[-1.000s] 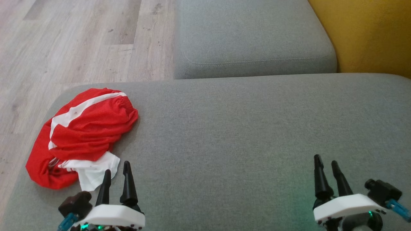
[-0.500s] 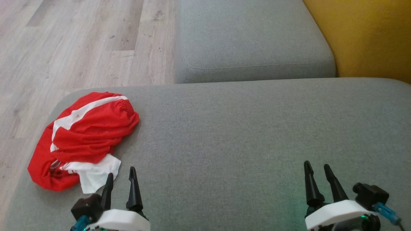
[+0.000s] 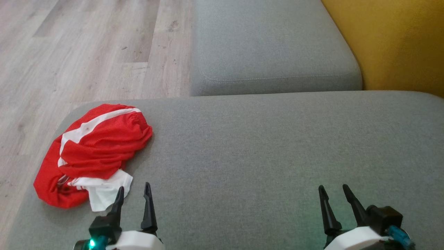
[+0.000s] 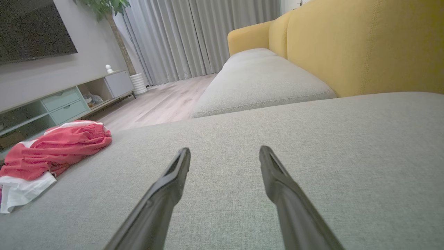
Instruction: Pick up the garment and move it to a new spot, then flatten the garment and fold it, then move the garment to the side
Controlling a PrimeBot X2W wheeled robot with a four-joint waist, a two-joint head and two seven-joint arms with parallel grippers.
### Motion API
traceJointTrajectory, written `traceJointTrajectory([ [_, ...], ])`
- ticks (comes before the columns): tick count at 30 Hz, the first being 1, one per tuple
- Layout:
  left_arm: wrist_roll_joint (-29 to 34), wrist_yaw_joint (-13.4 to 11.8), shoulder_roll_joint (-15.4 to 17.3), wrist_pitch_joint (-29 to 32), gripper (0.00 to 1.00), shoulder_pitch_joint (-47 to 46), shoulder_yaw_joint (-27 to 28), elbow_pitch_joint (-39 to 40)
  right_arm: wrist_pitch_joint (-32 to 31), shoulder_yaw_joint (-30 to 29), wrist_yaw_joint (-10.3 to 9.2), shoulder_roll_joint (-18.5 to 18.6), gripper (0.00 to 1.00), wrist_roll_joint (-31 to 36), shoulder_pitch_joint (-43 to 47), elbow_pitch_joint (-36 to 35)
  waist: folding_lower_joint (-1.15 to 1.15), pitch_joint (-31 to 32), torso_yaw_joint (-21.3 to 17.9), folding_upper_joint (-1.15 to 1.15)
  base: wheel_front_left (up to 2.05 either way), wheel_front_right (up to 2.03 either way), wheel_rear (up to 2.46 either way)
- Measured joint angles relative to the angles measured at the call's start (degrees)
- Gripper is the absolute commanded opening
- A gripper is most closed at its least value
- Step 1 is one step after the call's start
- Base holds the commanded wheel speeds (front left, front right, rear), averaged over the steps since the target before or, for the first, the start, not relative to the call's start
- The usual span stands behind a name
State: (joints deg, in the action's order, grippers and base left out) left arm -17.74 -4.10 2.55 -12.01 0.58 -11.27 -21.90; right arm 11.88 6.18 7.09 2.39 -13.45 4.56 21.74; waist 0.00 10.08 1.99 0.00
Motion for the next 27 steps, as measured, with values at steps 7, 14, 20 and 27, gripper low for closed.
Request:
traceJointTrajectory([
  [7,5.2,0.0,0.0,-1.2,1.0,0.0,-0.4,-0.8,1.3,-1.3,0.0,0.0,1.0,6.9,0.4,0.8,0.0,0.6,0.6,0.0,0.0,0.0,0.0],
  [14,9.2,0.0,0.1,-2.1,1.0,0.0,-1.5,-2.4,2.1,-3.1,0.0,0.0,1.0,12.5,1.0,1.6,0.0,1.2,0.7,0.0,0.0,0.0,0.0],
  [20,10.3,0.0,0.1,-2.3,1.0,0.1,-1.6,-3.8,2.3,-3.1,0.0,0.0,1.0,13.5,1.0,1.6,0.0,1.2,0.2,0.0,0.0,0.0,0.0],
  [27,10.2,-0.5,0.1,-2.3,1.0,0.1,-1.5,-4.1,2.3,-3.4,0.0,0.0,1.0,13.5,1.0,1.5,0.0,0.8,0.5,0.0,0.0,0.0,0.0],
])
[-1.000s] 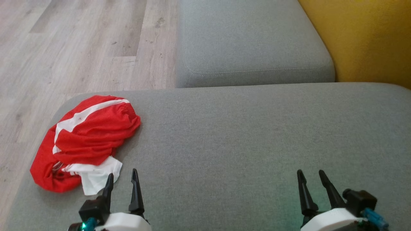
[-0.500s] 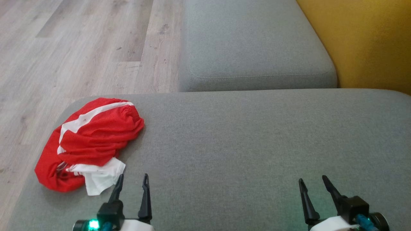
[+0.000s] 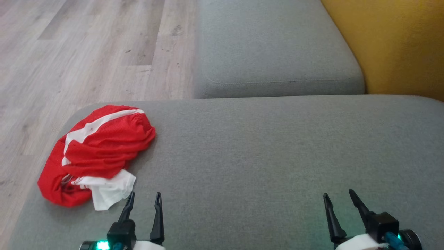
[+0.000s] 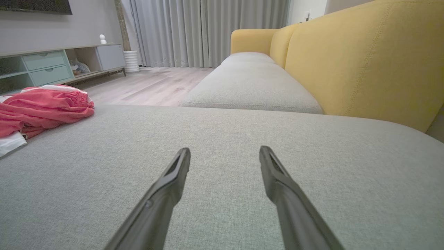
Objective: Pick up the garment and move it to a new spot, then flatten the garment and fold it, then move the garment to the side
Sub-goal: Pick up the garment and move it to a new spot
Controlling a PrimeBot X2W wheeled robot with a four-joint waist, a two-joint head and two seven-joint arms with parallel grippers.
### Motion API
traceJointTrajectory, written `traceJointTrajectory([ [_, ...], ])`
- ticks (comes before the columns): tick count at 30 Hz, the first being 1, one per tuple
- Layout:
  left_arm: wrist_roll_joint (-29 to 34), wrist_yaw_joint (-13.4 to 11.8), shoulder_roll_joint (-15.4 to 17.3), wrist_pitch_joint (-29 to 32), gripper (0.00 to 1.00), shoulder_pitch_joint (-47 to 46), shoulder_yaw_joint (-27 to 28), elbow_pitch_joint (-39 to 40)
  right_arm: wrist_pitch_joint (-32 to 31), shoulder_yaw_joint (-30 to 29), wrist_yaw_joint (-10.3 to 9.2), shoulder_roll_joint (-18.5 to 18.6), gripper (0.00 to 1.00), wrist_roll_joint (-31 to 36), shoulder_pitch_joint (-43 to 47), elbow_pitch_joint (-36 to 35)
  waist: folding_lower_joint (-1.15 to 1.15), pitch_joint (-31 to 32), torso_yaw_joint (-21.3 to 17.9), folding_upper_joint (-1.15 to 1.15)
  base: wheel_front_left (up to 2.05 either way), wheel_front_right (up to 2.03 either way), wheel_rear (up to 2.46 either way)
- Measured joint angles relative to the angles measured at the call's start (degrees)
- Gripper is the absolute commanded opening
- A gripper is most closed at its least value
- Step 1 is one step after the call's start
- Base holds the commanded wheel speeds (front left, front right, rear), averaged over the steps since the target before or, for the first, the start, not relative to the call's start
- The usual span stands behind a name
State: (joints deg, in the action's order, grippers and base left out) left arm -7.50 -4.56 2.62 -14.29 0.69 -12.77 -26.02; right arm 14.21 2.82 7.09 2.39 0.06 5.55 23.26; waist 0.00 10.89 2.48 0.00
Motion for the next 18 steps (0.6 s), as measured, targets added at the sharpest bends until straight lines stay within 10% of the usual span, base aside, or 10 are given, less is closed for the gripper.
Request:
traceJointTrajectory([
  [18,1.4,-0.3,0.2,0.0,1.0,-0.3,4.8,1.6,0.0,0.9,0.0,0.0,1.0,-1.6,-1.0,-1.8,0.0,-3.6,16.9,0.0,0.0,0.0,0.0],
])
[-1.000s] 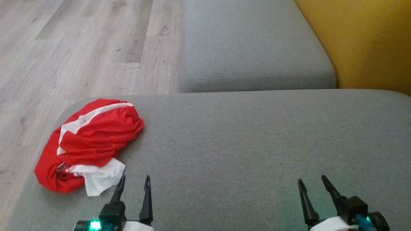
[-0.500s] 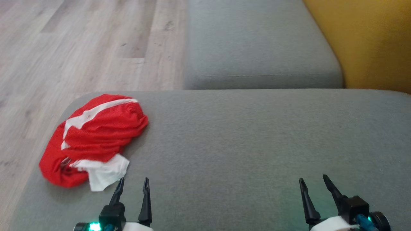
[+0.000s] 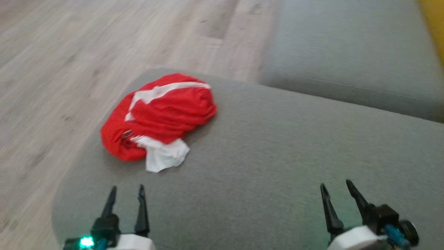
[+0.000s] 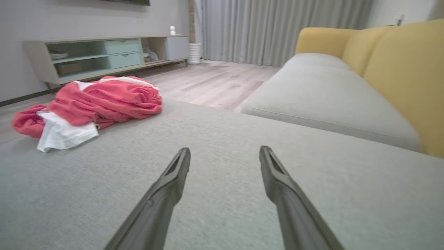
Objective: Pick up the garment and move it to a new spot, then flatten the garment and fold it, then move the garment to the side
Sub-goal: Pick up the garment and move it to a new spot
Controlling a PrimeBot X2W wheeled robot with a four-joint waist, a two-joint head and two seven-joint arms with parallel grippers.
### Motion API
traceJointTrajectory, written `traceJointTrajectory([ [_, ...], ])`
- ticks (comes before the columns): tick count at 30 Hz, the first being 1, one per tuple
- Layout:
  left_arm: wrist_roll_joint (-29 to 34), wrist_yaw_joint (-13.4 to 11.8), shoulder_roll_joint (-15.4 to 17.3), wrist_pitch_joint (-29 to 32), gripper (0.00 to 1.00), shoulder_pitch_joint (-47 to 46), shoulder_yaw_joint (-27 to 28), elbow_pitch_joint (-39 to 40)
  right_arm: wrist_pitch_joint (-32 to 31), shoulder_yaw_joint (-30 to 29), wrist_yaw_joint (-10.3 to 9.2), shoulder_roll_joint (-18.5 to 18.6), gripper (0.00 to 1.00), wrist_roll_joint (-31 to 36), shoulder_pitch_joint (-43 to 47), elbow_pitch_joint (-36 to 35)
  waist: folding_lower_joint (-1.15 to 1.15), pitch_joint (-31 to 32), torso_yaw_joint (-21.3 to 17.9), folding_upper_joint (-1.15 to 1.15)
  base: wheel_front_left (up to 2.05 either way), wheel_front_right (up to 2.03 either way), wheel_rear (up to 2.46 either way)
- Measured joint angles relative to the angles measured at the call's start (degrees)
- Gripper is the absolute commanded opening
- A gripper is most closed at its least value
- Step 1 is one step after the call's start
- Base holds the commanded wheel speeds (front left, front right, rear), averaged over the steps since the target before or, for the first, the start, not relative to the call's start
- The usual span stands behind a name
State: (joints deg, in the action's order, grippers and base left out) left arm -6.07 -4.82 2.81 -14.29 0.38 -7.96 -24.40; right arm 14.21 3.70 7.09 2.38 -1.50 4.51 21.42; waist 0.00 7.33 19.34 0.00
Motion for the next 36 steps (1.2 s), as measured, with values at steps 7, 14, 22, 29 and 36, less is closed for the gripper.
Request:
traceJointTrajectory([
  [7,-1.6,-2.3,0.0,0.0,1.0,0.0,2.9,4.8,0.0,0.9,0.01,0.0,1.0,0.0,-7.5,1.5,-0.01,-4.8,5.6,0.0,0.0,0.0,0.0],
  [14,-1.1,-3.2,-0.1,0.0,1.0,-0.5,4.8,8.9,0.0,0.4,0.01,0.0,1.0,2.8,-7.8,2.7,-0.01,-8.6,9.2,0.0,0.0,0.0,0.0],
  [22,2.4,0.9,0.5,-0.2,1.0,-11.1,5.7,9.9,0.0,-4.8,0.01,0.3,1.0,6.9,-6.8,1.0,-0.01,-11.3,11.1,0.0,0.0,0.0,0.0],
  [29,3.1,5.2,1.2,-0.4,1.0,-27.4,5.3,7.3,0.0,-5.9,0.01,5.1,1.0,8.7,-6.9,-1.7,-0.02,-17.0,10.3,0.0,0.0,0.0,0.0],
  [36,4.4,10.2,2.2,-0.5,1.0,-44.0,1.1,-5.6,0.1,-4.3,0.01,10.1,1.0,8.7,-12.6,-3.4,-0.02,-23.2,5.9,0.0,0.0,0.0,0.0],
])
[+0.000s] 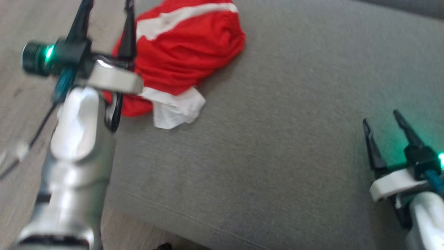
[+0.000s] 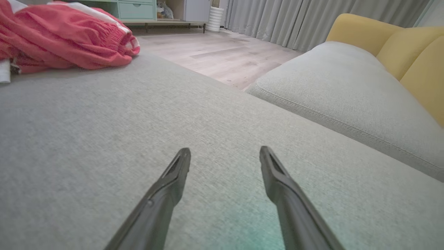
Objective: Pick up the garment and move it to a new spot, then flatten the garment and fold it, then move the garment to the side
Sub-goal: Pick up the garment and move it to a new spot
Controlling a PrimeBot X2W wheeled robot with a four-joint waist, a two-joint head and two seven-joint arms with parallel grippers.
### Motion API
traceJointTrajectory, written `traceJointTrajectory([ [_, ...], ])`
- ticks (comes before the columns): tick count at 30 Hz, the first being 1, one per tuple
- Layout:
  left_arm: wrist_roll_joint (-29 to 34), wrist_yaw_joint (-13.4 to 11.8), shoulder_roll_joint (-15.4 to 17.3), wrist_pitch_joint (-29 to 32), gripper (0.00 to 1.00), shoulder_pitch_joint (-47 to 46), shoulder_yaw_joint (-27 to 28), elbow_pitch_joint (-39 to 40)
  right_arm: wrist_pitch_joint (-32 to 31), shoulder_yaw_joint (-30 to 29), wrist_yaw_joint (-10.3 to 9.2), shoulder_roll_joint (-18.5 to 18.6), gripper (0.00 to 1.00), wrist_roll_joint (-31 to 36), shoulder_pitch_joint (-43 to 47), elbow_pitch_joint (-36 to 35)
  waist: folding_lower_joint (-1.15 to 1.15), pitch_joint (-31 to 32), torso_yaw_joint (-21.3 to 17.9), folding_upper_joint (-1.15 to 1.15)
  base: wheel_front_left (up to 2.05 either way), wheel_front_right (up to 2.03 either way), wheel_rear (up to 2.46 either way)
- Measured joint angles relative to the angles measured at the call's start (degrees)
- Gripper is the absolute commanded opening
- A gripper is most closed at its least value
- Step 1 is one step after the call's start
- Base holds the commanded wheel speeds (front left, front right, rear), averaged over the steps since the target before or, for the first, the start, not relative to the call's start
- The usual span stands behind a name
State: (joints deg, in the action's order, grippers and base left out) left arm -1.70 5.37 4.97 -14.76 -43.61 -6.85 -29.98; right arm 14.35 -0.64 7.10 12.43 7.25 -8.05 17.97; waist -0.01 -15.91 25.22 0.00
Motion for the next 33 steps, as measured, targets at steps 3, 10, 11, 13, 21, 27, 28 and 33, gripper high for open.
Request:
traceJointTrajectory([
  [3,0.0,1.3,0.0,0.1,1.0,-6.5,-3.0,-8.9,0.0,0.3,0.0,2.1,1.0,0.0,-1.2,-0.4,0.0,-2.8,-1.9,0.0,0.0,0.0,0.0],
  [10,-4.4,2.2,-0.8,3.7,1.0,-17.4,-12.7,-25.1,0.4,0.5,0.0,3.3,1.0,-0.1,-3.7,-2.5,0.01,-8.2,-6.5,0.0,0.0,0.0,0.0],
  [11,-5.8,2.2,-0.9,4.2,1.0,-18.1,-14.1,-26.5,0.4,0.5,0.0,3.3,1.0,-0.1,-4.2,-2.9,0.01,-8.9,-7.0,0.0,0.0,0.0,0.0],
  [13,-9.0,2.2,-1.2,5.7,1.0,-19.3,-16.4,-28.9,0.6,0.5,0.01,3.4,1.0,-0.1,-4.8,-4.0,0.01,-10.5,-8.0,0.0,0.0,0.0,0.0],
  [21,-16.3,2.2,0.2,9.2,0.22,-21.3,-21.8,-35.0,1.2,-0.1,0.02,3.1,1.0,-0.1,-7.6,-7.0,0.02,-15.7,-10.3,0.0,0.0,0.0,0.0],
  [27,-19.6,2.2,2.1,4.2,0.0,-22.2,-25.0,-34.6,1.3,-1.3,0.02,1.4,1.0,-0.9,-8.3,-5.7,0.01,-14.7,-10.3,0.0,0.0,0.0,0.0],
  [28,-19.6,2.2,3.0,3.5,0.0,-22.6,-25.6,-34.5,1.2,-1.5,0.01,0.9,1.0,-1.2,-8.7,-4.8,0.01,-14.1,-10.4,0.0,0.0,0.0,0.0],
  [33,-19.5,2.2,6.8,1.5,0.0,-26.4,-28.5,-31.9,0.8,-1.8,0.0,-2.6,1.0,-2.2,-9.3,-1.3,0.0,-9.7,-11.0,0.0,0.0,0.0,0.0],
])
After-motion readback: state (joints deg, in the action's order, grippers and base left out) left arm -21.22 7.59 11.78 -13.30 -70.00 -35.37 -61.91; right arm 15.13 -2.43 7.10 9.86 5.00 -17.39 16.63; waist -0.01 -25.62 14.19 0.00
